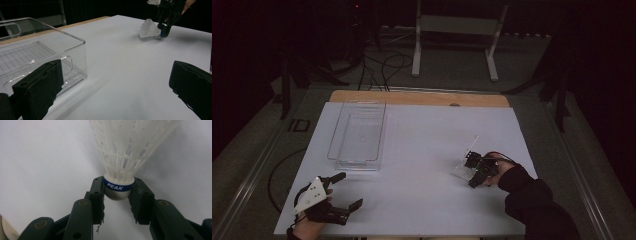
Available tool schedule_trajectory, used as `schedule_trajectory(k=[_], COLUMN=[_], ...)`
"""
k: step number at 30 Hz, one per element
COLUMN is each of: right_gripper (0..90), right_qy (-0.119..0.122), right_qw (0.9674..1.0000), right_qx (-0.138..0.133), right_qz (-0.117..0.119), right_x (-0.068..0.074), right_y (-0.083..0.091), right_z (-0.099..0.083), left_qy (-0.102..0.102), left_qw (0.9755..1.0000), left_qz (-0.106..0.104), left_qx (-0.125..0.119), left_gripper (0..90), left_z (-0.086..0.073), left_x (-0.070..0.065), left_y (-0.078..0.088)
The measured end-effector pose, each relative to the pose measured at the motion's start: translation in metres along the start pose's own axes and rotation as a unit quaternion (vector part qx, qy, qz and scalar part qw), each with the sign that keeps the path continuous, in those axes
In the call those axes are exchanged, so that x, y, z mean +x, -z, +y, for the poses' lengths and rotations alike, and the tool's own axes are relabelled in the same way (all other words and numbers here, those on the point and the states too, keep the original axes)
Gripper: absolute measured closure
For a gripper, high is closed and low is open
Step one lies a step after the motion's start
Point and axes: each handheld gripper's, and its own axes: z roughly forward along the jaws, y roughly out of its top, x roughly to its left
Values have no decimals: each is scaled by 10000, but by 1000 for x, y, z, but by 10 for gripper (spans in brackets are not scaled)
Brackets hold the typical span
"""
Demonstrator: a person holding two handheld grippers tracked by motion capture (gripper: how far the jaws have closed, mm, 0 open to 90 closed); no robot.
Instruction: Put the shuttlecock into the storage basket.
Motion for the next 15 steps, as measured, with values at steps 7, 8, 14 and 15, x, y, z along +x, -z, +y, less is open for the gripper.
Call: schedule_trajectory(k=[7, 8, 14, 15], right_gripper=[660, 660, 660, 660], right_qy=[487, 531, 803, 912], right_qw=[9986, 9983, 9963, 9953], right_qx=[69, 102, 38, -28], right_qz=[210, 209, 308, 335], right_x=[7, 8, 13, 15], right_y=[0, 0, 1, 2], right_z=[-2, -2, -2, -1], left_qy=[0, -7, -10, -14], left_qw=[10000, 10000, 10000, 10000], left_qz=[-7, -13, -19, -19], left_qx=[21, 24, 40, 49], left_gripper=[0, 0, 0, 0], left_z=[0, 0, 1, 1], left_x=[0, 0, -1, -1], left_y=[0, -1, -1, -1])
